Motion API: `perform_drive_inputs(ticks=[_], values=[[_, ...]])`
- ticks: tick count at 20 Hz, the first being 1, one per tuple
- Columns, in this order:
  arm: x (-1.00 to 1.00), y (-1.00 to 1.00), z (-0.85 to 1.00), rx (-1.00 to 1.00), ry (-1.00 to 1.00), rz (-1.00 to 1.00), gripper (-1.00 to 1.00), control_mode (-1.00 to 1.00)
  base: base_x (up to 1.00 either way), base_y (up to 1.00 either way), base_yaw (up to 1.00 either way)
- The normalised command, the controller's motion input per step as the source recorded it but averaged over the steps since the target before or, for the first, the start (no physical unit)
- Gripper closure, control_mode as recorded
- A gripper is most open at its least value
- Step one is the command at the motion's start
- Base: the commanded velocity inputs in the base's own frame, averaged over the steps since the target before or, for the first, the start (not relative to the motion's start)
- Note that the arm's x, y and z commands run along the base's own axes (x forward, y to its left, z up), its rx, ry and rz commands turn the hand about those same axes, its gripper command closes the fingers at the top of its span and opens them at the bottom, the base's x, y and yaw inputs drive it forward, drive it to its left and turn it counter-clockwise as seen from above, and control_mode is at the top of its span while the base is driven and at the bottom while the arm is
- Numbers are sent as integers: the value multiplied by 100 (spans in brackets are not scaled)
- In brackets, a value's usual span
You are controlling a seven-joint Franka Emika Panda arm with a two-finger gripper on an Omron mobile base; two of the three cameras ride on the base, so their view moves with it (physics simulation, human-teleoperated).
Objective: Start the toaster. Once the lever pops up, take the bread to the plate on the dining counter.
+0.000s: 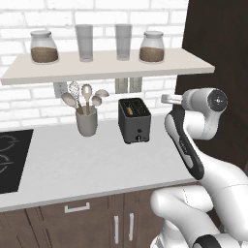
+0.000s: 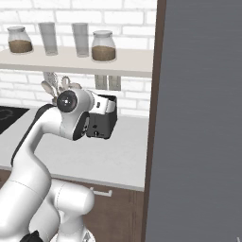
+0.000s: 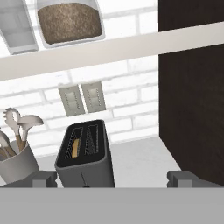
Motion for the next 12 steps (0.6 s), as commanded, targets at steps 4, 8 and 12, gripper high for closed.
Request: perform_drive_inputs(ticks=[4,8,12], values=[[0,0,0,0,0,0,-100,-100,0,0,0],[0,0,0,0,0,0,-100,-100,0,0,0],[0,0,0,0,0,0,-100,-100,0,0,0]])
